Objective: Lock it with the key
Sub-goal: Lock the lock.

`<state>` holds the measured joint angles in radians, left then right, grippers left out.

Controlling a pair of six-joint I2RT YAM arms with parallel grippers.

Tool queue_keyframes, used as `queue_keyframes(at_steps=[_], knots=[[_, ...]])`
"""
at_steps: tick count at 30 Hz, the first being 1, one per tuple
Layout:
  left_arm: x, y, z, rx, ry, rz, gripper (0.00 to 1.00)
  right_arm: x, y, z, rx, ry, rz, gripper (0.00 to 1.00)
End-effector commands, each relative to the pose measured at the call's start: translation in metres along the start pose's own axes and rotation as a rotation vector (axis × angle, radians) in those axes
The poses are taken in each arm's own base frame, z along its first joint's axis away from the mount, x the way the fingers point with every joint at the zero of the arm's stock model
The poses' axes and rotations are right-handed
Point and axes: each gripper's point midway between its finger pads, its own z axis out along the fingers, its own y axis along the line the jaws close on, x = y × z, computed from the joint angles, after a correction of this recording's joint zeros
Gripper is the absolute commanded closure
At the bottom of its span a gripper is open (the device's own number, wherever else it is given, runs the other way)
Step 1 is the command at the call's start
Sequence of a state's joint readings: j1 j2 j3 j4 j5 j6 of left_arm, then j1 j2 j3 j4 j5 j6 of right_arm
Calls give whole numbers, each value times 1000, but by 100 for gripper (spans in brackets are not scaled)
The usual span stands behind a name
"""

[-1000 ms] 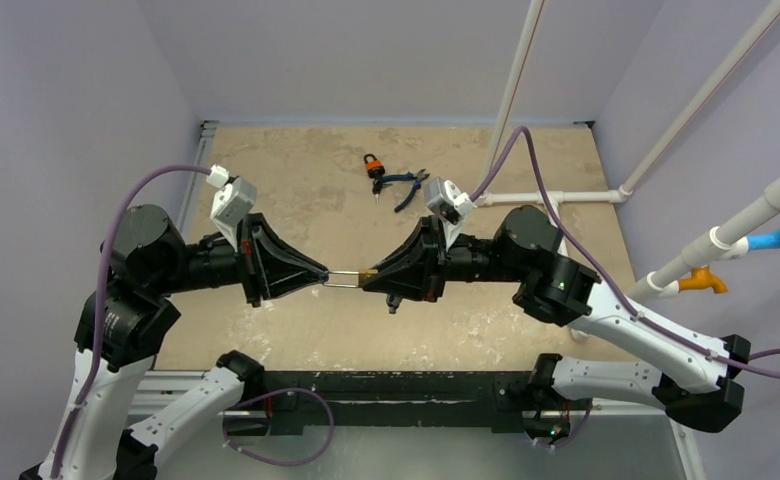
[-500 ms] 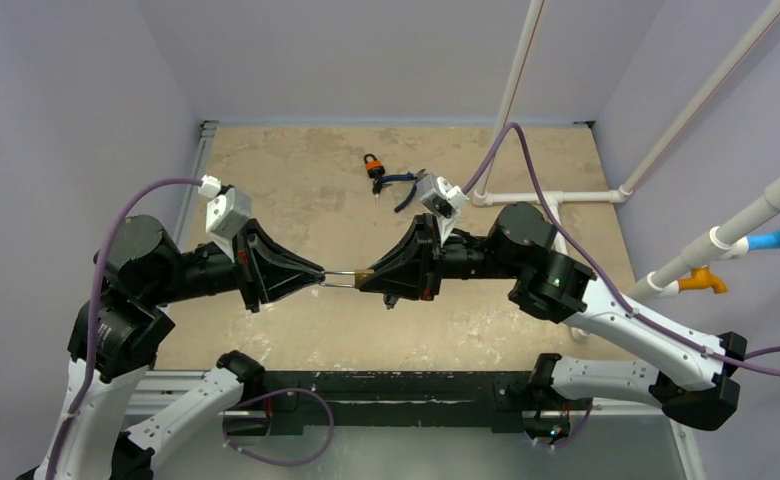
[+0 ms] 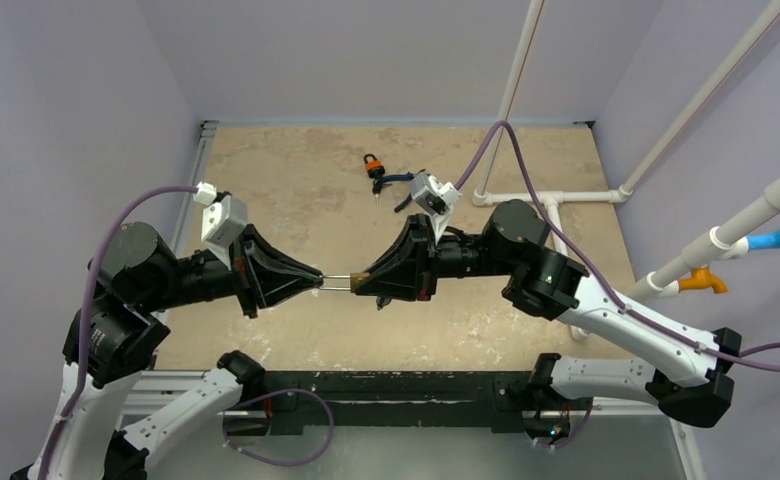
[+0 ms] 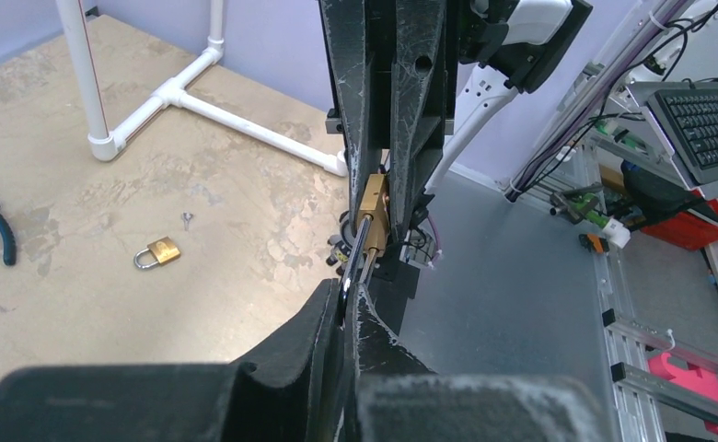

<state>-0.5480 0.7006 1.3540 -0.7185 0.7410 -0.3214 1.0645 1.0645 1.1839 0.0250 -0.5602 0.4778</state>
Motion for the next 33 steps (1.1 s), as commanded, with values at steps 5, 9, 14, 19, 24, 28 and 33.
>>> queue_keyframes(at_steps=[5,9,14,19,24,28,33], knots=[[4,14,21,-34,21,2,100,-44,36,8,-134,-121,-48,100],[4,10,29,1,20,-24,100,-47,25,10,-75,-141,-43,100],[6,8,38,21,27,-42,100,-43,17,16,-60,-123,-37,100],[3,12,40,-6,22,-59,100,-38,6,14,2,-114,-40,100],[7,11,41,1,52,-87,92,-38,3,5,42,-122,-61,100],[14,9,43,24,85,-105,83,-39,2,0,55,-131,-65,100],[11,4,41,44,73,-104,100,-40,1,-5,60,-136,-69,100]])
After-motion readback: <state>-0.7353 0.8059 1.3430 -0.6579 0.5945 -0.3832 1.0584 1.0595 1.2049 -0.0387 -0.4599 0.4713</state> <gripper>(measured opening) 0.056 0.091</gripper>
